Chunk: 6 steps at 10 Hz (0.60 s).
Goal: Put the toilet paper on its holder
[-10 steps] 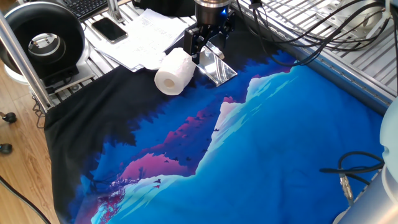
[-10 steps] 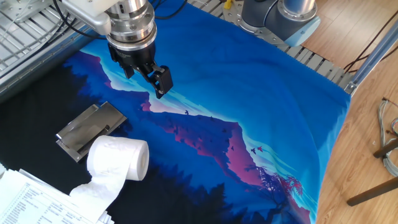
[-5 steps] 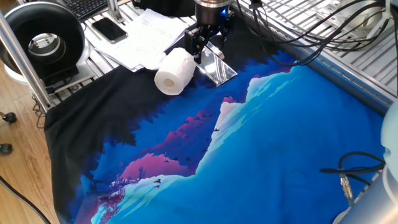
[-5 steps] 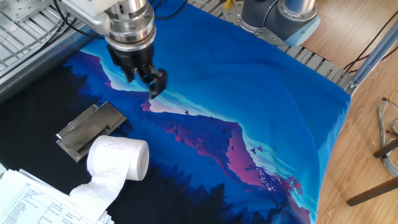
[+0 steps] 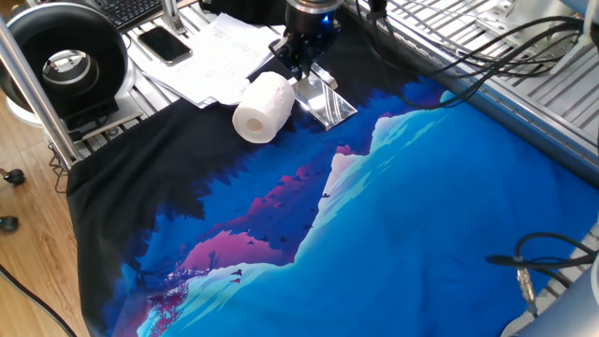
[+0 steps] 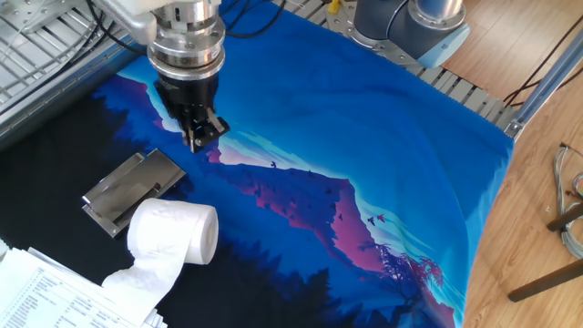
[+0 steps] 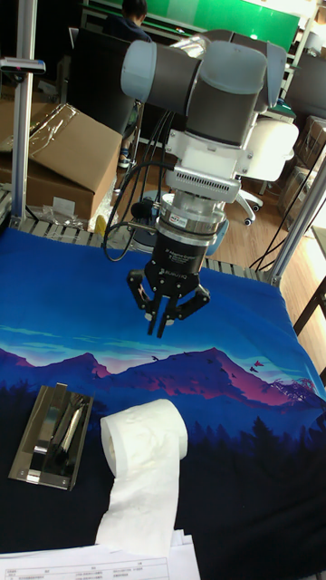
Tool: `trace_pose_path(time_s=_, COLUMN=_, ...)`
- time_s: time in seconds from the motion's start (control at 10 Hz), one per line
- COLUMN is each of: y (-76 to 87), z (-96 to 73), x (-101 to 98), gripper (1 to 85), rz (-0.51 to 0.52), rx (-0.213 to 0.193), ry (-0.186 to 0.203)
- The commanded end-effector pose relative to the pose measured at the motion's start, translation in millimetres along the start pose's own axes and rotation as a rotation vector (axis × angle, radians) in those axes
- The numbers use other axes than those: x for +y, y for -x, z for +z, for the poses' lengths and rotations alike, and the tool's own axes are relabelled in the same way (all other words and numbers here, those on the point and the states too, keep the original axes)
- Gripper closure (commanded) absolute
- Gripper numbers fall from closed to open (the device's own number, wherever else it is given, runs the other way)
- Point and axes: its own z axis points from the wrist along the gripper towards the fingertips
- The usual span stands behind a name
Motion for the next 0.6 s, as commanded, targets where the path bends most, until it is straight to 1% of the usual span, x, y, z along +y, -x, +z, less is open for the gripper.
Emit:
trace_pose_path(time_s=0.0, y=-8.6, z=0.8, x=1.8, gripper=84.0, rz=-0.323, rx=-0.003, ry=0.019)
trace_pose_path(time_s=0.1, y=-10.5, z=5.5, x=-11.1, gripper=83.7, rz=-0.489, rx=0.017, ry=-0.031)
trace_pose_path(time_s=0.2, y=-14.3, z=7.1, x=-22.3, gripper=83.3, rz=-0.616, rx=0.048, ry=-0.067)
trace_pose_path(time_s=0.3, y=-7.4, z=6.8, x=-32.9, gripper=82.3, rz=-0.751, rx=0.048, ry=-0.113)
trace_pose_path(time_s=0.4, y=0.9, z=7.6, x=-32.5, gripper=82.3, rz=-0.886, rx=0.033, ry=-0.118)
trace_pose_path(time_s=0.5, y=-0.2, z=7.1, x=-31.9, gripper=80.7, rz=-0.989, rx=0.044, ry=-0.102)
